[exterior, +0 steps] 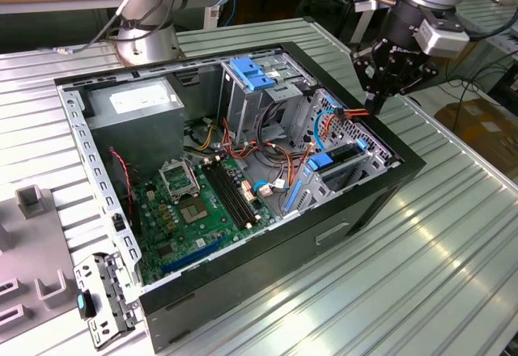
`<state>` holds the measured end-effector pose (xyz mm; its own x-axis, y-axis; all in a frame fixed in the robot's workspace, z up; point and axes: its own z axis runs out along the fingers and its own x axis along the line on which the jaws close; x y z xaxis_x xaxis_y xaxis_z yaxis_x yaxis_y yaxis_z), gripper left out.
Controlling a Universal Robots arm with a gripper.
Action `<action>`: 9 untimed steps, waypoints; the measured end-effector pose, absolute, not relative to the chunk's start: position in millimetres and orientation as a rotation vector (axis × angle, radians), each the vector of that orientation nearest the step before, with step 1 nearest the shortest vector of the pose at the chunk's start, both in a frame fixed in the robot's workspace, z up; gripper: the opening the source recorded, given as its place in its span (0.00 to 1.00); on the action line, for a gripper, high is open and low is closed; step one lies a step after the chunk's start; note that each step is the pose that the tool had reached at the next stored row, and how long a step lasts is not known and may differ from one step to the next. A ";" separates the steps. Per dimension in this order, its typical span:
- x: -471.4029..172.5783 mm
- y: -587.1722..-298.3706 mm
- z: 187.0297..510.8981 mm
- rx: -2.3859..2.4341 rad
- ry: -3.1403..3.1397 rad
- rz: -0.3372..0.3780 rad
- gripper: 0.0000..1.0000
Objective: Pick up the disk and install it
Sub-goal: 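Insert the first disk wire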
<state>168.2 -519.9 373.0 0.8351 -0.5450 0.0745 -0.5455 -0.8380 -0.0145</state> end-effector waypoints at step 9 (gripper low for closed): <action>161.1 -519.9 375.2 2.997 -0.905 0.119 0.16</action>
